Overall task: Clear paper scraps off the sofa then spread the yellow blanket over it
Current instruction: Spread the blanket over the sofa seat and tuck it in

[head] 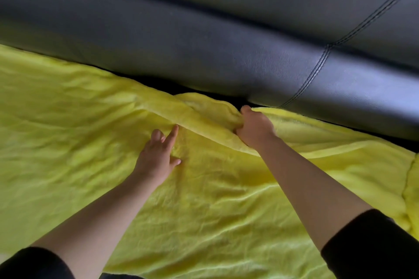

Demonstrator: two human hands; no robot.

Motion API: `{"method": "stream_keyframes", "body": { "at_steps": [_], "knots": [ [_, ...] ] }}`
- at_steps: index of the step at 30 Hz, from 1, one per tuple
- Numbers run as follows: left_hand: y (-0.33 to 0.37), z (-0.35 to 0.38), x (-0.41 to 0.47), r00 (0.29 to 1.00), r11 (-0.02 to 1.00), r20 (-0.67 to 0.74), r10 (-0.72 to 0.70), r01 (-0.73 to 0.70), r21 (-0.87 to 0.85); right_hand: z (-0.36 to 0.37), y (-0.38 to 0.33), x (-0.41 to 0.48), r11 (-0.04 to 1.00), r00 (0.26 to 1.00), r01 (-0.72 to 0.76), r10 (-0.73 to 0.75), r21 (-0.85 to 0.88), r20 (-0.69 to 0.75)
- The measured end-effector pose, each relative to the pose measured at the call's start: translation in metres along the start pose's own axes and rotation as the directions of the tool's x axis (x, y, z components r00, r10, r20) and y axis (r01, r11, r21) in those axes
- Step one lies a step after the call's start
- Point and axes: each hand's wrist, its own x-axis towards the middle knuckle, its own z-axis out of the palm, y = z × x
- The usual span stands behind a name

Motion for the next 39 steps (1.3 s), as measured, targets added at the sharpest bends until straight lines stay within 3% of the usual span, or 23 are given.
{"method": "stream_keyframes", "body": {
  "at_steps": [3, 6, 8, 10, 13, 18, 25, 30, 35, 39],
  "knots": [
    [-0.002, 0.001, 0.001, 1.000, 1.000, 0.003, 0.003, -0.003, 0.009, -0.006, -0.004, -0.003, 0.977, 0.999, 0.033, -0.038, -0.209, -0.021],
    [-0.003, 0.000, 0.002, 1.000, 1.000, 0.012, 0.005, -0.005, -0.012, -0.008, -0.002, -0.008, 0.928, 0.984, 0.137, -0.166, -0.347, -0.057],
    [-0.005, 0.000, 0.003, 1.000, 0.999, 0.018, 0.014, -0.013, -0.046, -0.008, 0.004, -0.010, 0.938, 0.976, 0.204, -0.219, -0.278, -0.021],
    [-0.007, -0.002, 0.003, 0.999, 0.998, 0.026, 0.022, -0.020, -0.065, -0.012, 0.010, -0.009, 0.971, 0.984, 0.174, -0.167, -0.163, 0.060],
    [-0.009, -0.003, 0.001, 0.998, 0.996, 0.045, 0.031, -0.028, -0.082, -0.013, 0.019, -0.003, 0.966, 0.980, 0.153, -0.120, -0.209, 0.160],
    [-0.010, -0.006, 0.000, 0.996, 0.994, 0.083, 0.035, -0.026, -0.102, -0.021, 0.038, 0.006, 0.979, 0.967, 0.188, -0.171, -0.076, 0.190],
    [-0.007, -0.007, -0.001, 0.992, 0.999, 0.127, 0.019, -0.016, -0.031, -0.025, 0.077, 0.003, 0.944, 0.979, 0.179, -0.144, -0.278, 0.143],
    [-0.002, -0.008, -0.003, 0.986, 0.999, 0.165, -0.004, -0.005, 0.050, -0.026, 0.079, -0.001, 0.984, 0.956, 0.121, -0.081, -0.130, 0.281],
    [0.004, -0.009, -0.004, 0.984, 0.996, 0.173, -0.030, 0.014, 0.091, -0.033, 0.100, 0.003, 0.903, 0.962, 0.177, -0.075, -0.390, 0.263],
    [0.010, -0.010, -0.005, 0.982, 0.991, 0.180, -0.051, 0.027, 0.130, -0.037, 0.125, -0.002, 0.874, 0.975, 0.170, -0.082, -0.455, 0.206]
  ]
}}
